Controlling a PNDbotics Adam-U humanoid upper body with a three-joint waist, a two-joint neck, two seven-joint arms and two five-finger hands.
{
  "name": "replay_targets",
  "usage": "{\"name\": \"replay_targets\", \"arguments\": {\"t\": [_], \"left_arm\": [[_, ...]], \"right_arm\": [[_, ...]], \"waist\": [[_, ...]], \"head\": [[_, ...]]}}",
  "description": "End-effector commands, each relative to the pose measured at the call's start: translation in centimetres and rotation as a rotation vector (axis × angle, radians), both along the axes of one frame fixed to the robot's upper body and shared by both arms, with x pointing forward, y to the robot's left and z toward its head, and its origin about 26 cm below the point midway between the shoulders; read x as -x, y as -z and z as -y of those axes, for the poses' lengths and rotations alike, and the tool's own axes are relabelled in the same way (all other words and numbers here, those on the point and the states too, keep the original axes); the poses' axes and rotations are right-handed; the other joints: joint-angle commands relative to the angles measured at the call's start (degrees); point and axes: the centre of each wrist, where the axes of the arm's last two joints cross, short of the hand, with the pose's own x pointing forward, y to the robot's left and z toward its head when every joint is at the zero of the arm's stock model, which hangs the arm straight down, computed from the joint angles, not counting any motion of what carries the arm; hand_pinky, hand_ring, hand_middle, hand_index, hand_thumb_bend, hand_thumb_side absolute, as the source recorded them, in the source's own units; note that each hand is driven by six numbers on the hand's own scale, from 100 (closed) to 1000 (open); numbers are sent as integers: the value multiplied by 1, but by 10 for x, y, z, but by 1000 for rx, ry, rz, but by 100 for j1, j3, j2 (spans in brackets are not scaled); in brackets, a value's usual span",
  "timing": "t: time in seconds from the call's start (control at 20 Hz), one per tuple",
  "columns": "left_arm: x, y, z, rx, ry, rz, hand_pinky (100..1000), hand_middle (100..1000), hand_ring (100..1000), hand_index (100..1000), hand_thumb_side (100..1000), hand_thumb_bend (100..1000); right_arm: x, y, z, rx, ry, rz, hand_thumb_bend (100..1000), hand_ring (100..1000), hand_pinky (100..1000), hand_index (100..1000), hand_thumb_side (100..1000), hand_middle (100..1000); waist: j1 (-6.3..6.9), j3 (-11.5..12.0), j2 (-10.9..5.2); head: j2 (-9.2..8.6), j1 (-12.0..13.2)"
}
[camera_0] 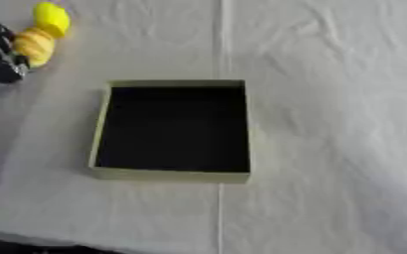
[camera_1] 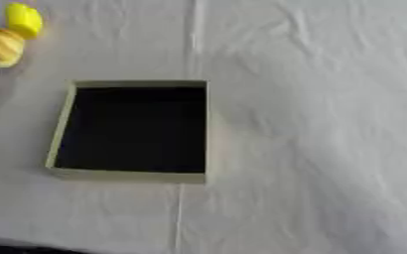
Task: Pick up objects on the table and place them in the box.
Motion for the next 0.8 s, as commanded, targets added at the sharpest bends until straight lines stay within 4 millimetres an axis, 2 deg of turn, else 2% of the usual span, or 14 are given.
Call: {"name": "replay_targets", "arguments": {"t": [0.05,0.2,0.35,0.55,0.8], "left_arm": [[33,-49,19,-54,102,146,714,557,615,543,100,100],[68,-69,58,-79,283,211,718,557,614,544,100,100],[95,-78,95,-104,479,206,720,559,615,546,100,100],[98,-72,119,-158,630,108,721,563,622,553,102,100],[96,-53,132,-219,658,-1,719,564,626,559,106,100]], "right_arm": [[4,-9,3,18,5,36,100,788,838,843,701,728],[4,-10,4,19,9,42,100,787,838,843,698,727],[3,-12,3,20,2,48,100,787,838,843,695,727],[3,-13,2,21,-6,49,100,787,838,842,695,727],[3,-12,1,18,-10,47,100,787,839,843,699,726]], "waist": [[7,26,-122],[2,51,-125],[-2,37,-138],[19,-10,-151],[58,-53,-144]], "head": [[11,-16],[19,-24],[21,-5],[27,15],[35,34]]}}
